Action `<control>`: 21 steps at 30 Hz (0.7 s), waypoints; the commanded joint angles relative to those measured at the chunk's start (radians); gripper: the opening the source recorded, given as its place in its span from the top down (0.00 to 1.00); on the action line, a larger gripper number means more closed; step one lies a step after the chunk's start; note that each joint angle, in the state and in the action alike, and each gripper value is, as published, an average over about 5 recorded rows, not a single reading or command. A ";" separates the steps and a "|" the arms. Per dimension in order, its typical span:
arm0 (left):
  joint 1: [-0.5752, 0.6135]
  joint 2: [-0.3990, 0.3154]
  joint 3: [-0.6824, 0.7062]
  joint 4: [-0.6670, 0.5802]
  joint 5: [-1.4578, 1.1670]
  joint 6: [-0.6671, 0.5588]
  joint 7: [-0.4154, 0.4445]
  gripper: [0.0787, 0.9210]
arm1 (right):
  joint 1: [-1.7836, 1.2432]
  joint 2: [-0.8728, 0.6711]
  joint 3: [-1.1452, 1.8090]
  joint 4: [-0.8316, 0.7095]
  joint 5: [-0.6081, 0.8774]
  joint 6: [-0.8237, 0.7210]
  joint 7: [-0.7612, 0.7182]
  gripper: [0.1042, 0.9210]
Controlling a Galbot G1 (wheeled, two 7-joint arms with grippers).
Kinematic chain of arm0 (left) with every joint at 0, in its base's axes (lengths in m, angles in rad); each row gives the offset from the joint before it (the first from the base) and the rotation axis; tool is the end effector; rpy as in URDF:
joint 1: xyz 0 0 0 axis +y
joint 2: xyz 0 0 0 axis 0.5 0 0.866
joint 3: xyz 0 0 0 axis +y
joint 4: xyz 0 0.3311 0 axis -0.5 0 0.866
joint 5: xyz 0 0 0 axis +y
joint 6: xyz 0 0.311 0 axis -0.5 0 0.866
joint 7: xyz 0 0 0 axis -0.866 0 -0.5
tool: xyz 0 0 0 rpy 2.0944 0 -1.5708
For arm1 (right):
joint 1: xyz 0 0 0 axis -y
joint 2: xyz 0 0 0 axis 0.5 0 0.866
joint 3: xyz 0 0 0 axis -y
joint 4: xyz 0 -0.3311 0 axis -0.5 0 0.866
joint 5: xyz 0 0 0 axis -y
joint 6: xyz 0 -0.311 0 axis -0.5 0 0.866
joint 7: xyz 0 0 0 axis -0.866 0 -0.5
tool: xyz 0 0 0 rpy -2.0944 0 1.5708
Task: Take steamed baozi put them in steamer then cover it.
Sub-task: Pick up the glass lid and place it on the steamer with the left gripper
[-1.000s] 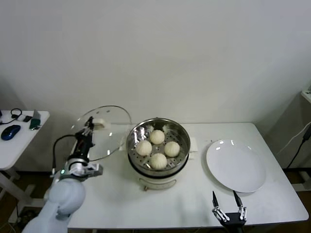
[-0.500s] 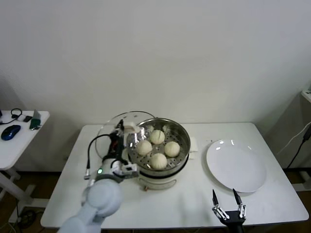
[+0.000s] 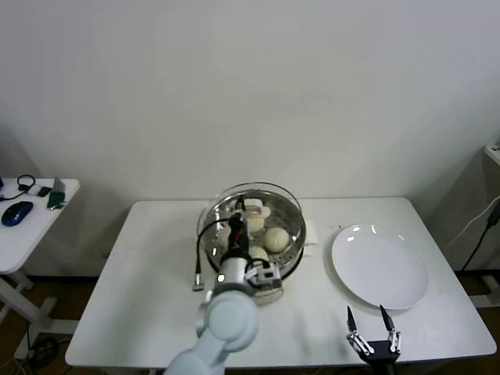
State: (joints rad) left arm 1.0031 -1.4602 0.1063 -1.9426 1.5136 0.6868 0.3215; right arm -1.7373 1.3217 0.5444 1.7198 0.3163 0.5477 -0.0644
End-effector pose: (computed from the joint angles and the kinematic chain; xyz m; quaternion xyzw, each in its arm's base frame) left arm 0.2443 -0.1456 -0.2251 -0.0052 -0.7628 -0.6465 0.0060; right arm 0.0623 -0.0765 -0.4075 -0.0220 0.9992 0.0328 0.0043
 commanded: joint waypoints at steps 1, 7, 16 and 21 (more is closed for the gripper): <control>-0.008 -0.146 0.049 0.097 0.133 0.007 0.007 0.93 | 0.005 0.000 -0.001 -0.020 0.005 0.015 0.000 0.12; -0.001 -0.129 0.034 0.123 0.146 -0.003 -0.008 0.93 | 0.006 -0.001 0.002 -0.022 0.011 0.022 0.002 0.12; 0.005 -0.097 0.012 0.146 0.134 -0.009 -0.031 0.93 | 0.007 0.003 0.001 -0.027 0.010 0.028 0.001 0.12; 0.015 -0.091 0.003 0.166 0.134 -0.018 -0.056 0.93 | 0.005 0.004 0.005 -0.026 0.009 0.030 0.001 0.12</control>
State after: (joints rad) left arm 1.0135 -1.5463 0.1129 -1.8093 1.6310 0.6739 0.2911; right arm -1.7320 1.3257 0.5470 1.6952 0.3251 0.5746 -0.0631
